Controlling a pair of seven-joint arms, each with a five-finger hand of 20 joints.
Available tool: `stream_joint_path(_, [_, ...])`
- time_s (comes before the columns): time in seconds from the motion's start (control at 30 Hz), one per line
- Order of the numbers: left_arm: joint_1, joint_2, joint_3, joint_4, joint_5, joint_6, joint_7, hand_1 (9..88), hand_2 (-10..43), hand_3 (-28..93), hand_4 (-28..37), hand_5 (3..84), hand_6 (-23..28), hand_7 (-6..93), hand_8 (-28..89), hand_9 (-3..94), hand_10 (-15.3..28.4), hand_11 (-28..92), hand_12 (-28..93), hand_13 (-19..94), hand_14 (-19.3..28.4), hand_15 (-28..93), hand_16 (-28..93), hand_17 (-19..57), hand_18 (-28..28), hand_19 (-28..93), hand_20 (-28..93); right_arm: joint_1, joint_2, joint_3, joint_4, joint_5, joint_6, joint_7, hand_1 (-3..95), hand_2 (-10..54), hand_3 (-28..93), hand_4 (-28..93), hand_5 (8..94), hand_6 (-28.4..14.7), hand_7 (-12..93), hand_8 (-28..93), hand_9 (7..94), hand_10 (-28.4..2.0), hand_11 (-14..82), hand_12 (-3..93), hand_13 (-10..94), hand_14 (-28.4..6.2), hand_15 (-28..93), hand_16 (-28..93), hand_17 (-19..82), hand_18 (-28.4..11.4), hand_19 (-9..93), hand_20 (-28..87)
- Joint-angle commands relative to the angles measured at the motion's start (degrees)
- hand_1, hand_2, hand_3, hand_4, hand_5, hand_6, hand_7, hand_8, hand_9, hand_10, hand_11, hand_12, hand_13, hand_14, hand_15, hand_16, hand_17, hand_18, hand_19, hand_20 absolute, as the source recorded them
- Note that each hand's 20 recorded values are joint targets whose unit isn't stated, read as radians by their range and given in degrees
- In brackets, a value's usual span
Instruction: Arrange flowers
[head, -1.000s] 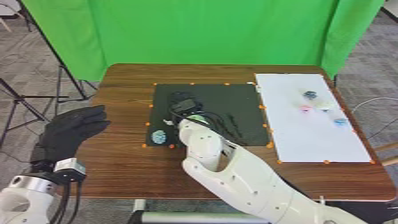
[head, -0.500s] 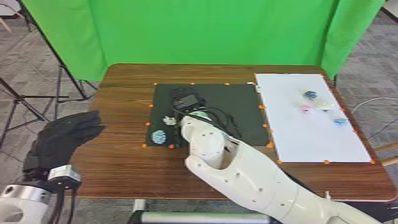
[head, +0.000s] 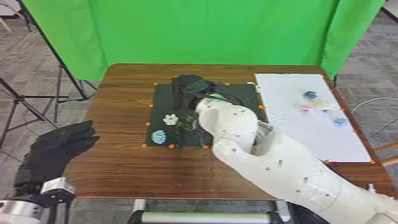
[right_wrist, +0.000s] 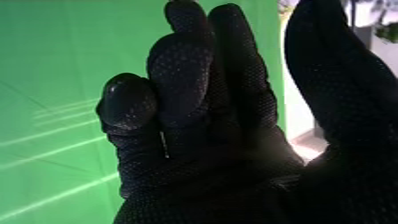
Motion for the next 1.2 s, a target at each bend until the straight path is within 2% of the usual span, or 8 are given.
stream_joint_path(0.03, [2.9,-1.48,-1.15,-1.44,0.16,0.97,0.7,28.0,4.7,81,-14.3,48.4,14.2,15.9,-9,39.2,22.4,31,10,27,28.4,62,-14,-9.1,24.4,61,11,-2.6,11.8,7.9,-4.3,-0.2,1.3,-1.1,39.0,-6.7,79,-26,59.5,-5.5,21,-12,63.4,-17.0,22.8,16.6,69,-9.6,75,19,50,-16.0,93,29])
stream_joint_path(0.23, [3.3,-2.09,-0.87,-1.67,0.02,1.13,0.31,28.0,4.6,81,-14.4,48.4,14.1,16.2,-9,39.3,22.4,32,10,27,28.4,62,-14,-9.0,24.4,61,12,-6.7,17.7,12.8,-4.4,1.8,0.6,2.3,38.5,-7.1,80,-26,57.5,-5.8,20,-11,60.5,-17.6,20.5,16.3,68,-9.8,75,19,50,-15.9,93,29])
stream_joint_path(0.27, [3.6,-1.71,-1.04,-1.68,0.02,1.17,1.0,28.0,4.6,81,-14.4,48.4,14.1,16.3,-9,39.3,22.4,32,10,27,28.4,62,-14,-9.0,24.4,61,12,-6.5,17.2,13.9,-2.0,1.5,1.2,1.2,38.4,-7.1,80,-26,57.2,-5.9,20,-11,60.0,-17.6,20.2,16.2,68,-9.7,75,19,50,-15.9,93,29])
stream_joint_path(0.43, [3.1,-2.31,-1.17,-1.91,0.51,0.9,-0.03,27.9,4.5,82,-14.4,48.4,14.0,16.6,-9,39.4,22.3,32,10,27,28.4,62,-14,-9.0,24.5,61,12,-9.7,20.8,17.3,-0.6,1.5,1.2,2.7,37.9,-7.3,81,-26,56.0,-6.3,19,-11,58.6,-17.8,18.8,16.0,68,-9.7,76,18,50,-15.9,93,29])
stream_joint_path(0.63, [2.7,-1.95,-0.49,-1.74,0.38,0.76,0.22,27.9,4.6,82,-14.6,48.4,13.9,16.8,-9,39.4,22.4,32,10,27,28.4,62,-14,-9.0,24.5,61,12,-12.9,24.9,20.6,1.2,1.1,0.5,5.2,37.6,-7.4,81,-27,54.9,-6.1,19,-11,57.3,-17.9,17.4,16.0,68,-9.5,76,18,49,-15.9,93,29])
stream_joint_path(0.9, [3.0,-1.95,-0.4,-1.7,-0.03,1.06,0.55,27.9,4.6,82,-14.7,48.4,13.9,16.9,-9,39.3,22.3,32,10,27,28.4,62,-14,-9.0,24.5,61,12,-17.4,26.9,25.5,3.3,1.0,-1.0,8.1,37.4,-7.6,82,-27,53.9,-6.3,18,-11,55.4,-18.3,16.0,16.0,68,-9.5,76,18,49,-15.9,93,28])
stream_joint_path(1.07, [1.9,-1.75,0.15,-1.38,0.21,0.7,0.23,27.9,4.6,82,-14.6,48.4,13.9,17.0,-9,39.3,22.2,32,10,27,28.4,62,-14,-9.0,24.5,60,13,-17.5,27.7,26.0,4.6,0.8,-1.3,9.4,37.4,-7.8,82,-27,53.2,-6.3,18,-11,54.5,-18.4,15.2,15.9,68,-9.6,77,18,49,-15.9,93,28])
stream_joint_path(1.2, [1.8,-1.48,0.44,-1.25,0.04,0.81,0.64,27.9,4.6,82,-14.7,48.4,13.9,17.0,-9,39.4,22.2,32,10,27,28.4,62,-14,-9.0,24.5,60,13,-17.3,27.5,26.1,5.6,0.8,-1.5,10.0,37.4,-7.9,82,-27,53.0,-6.3,17,-10,53.8,-18.4,14.8,15.9,67,-9.6,77,18,49,-15.9,93,28])
